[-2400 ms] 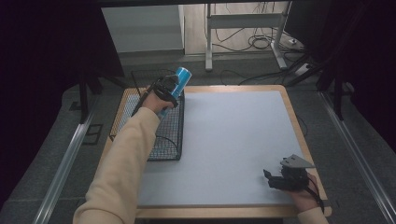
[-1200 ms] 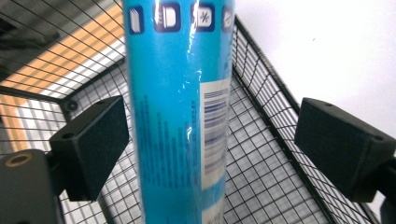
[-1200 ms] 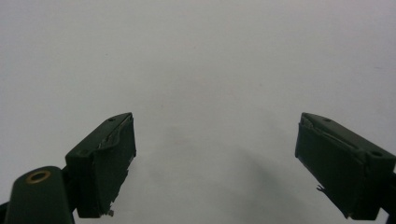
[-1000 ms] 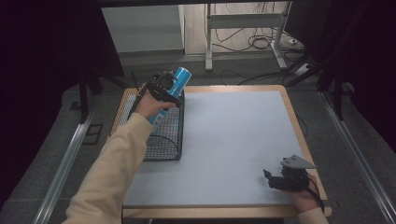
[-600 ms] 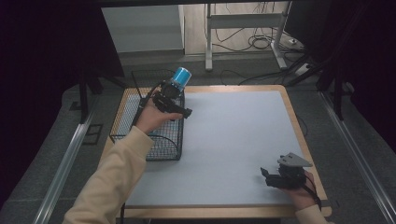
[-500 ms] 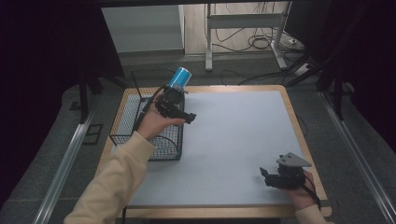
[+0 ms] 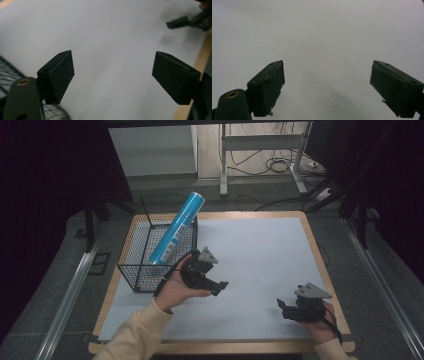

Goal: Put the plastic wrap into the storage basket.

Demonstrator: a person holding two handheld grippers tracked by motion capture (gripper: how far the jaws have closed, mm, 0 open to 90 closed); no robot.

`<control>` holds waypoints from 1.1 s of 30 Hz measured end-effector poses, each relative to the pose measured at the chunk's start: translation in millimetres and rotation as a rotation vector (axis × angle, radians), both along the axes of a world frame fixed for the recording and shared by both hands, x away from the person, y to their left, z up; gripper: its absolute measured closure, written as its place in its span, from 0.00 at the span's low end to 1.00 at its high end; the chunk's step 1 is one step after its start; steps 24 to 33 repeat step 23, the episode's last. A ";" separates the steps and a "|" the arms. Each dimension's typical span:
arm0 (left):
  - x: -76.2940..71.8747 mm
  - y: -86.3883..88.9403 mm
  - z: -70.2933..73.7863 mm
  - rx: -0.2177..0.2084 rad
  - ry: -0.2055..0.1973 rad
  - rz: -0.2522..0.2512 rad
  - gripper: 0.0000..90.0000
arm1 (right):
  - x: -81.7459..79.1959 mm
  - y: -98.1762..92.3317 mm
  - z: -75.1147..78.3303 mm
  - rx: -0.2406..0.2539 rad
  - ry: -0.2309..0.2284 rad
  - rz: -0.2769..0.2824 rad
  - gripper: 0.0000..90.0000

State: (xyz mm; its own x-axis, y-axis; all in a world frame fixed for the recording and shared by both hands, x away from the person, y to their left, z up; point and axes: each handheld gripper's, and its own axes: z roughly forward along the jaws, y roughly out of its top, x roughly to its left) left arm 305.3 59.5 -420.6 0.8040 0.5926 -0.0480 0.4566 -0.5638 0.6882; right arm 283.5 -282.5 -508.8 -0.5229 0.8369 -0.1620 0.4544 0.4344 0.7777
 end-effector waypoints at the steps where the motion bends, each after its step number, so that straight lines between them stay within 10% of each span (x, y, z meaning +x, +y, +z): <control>1: -3.8 -1.1 -5.2 0.000 0.001 -0.007 0.20 | -0.3 0.3 -0.1 -0.003 -0.001 0.004 0.14; 11: -17.6 -2.2 -44.5 0.048 0.043 -0.010 0.20 | -1.3 1.9 0.1 -0.014 -0.007 0.009 0.14; 33: -16.2 1.9 -44.0 0.028 0.045 -0.005 0.19 | -0.2 0.9 -0.5 -0.014 -0.010 0.014 0.14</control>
